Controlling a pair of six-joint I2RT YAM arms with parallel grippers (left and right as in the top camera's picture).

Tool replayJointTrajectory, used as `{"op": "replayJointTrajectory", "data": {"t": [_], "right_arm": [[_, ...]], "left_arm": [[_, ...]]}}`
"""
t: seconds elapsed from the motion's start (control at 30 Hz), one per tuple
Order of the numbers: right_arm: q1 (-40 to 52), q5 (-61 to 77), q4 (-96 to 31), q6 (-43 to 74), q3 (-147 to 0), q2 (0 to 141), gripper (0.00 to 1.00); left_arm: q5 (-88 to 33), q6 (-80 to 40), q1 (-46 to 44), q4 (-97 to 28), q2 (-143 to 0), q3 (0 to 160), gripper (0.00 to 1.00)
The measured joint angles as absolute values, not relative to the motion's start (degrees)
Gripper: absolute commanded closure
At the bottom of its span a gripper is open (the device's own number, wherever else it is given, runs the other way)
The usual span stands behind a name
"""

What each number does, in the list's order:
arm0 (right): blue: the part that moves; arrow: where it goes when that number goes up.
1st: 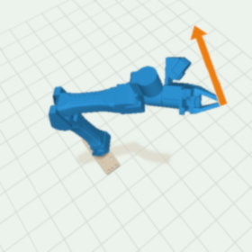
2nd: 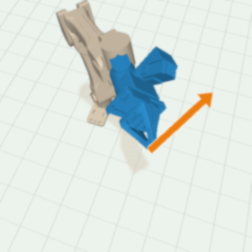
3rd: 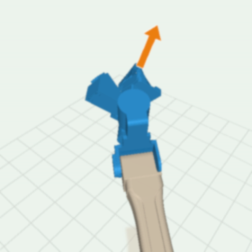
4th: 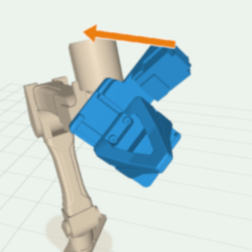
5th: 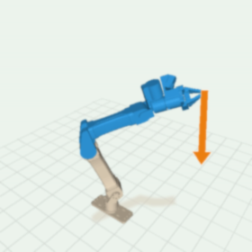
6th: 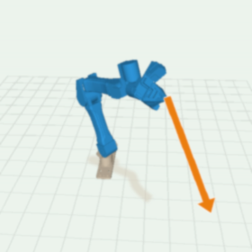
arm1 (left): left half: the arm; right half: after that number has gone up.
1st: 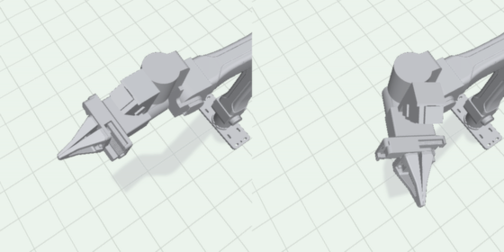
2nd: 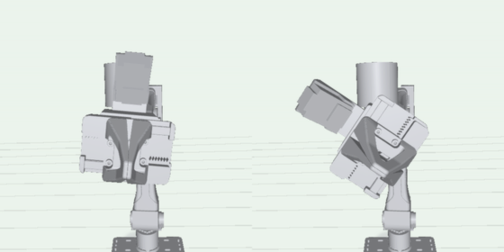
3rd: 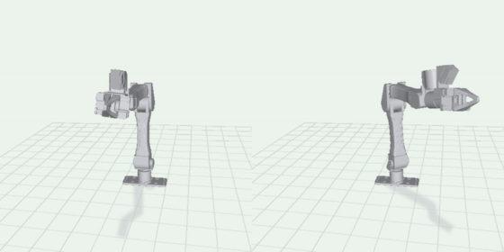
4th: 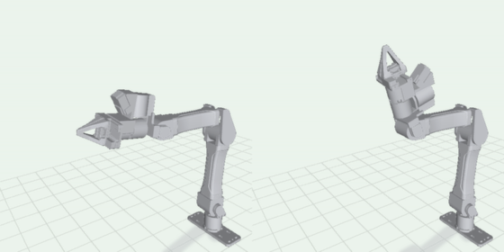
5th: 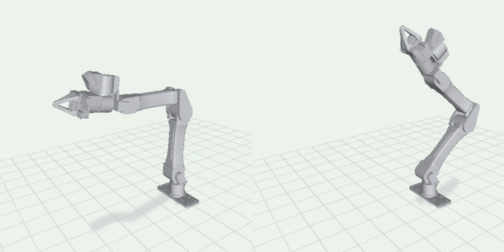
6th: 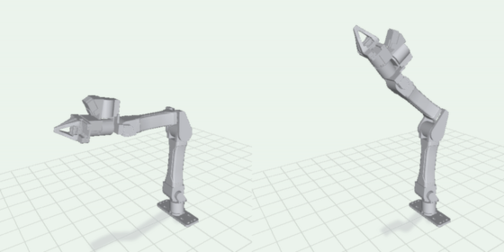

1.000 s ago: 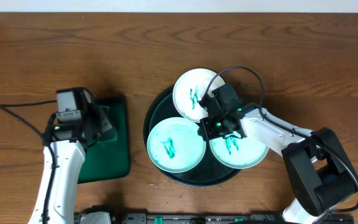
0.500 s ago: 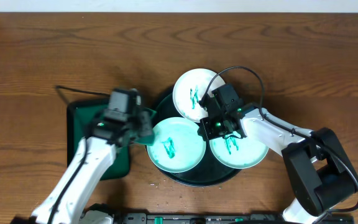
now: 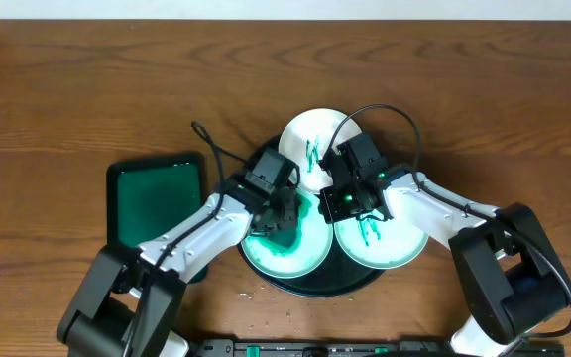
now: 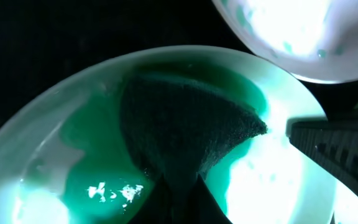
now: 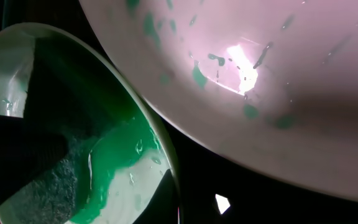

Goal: Clean dirty plates on tray and stack at the side
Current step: 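Scrub the lower-left plate with the sponge in the left gripper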

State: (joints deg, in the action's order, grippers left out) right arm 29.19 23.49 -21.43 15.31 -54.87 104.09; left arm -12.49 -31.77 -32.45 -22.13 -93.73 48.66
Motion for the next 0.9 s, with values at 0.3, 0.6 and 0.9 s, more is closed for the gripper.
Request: {"op": "replayJointTrajectory", "data": {"t": [0.3,0.6,0.9], "right_arm": [[29.2,23.5,-21.5,15.3,-54.9,104.1,0.99],[29.2,23.5,-21.5,15.3,-54.9,104.1,0.99],[29.2,23.9,-22.0,15.3,-54.9,104.1,0.99]], "left_arm": [[-17.3,-30.0,-32.8,-25.9,-93.9,49.5,0.93],[-27.2,-27.8,-33.4,-29.1,-94.6,49.2,0.93],[-17.5,-35.4,-30.9,-36.1,-93.9,50.4,0.93]]}}
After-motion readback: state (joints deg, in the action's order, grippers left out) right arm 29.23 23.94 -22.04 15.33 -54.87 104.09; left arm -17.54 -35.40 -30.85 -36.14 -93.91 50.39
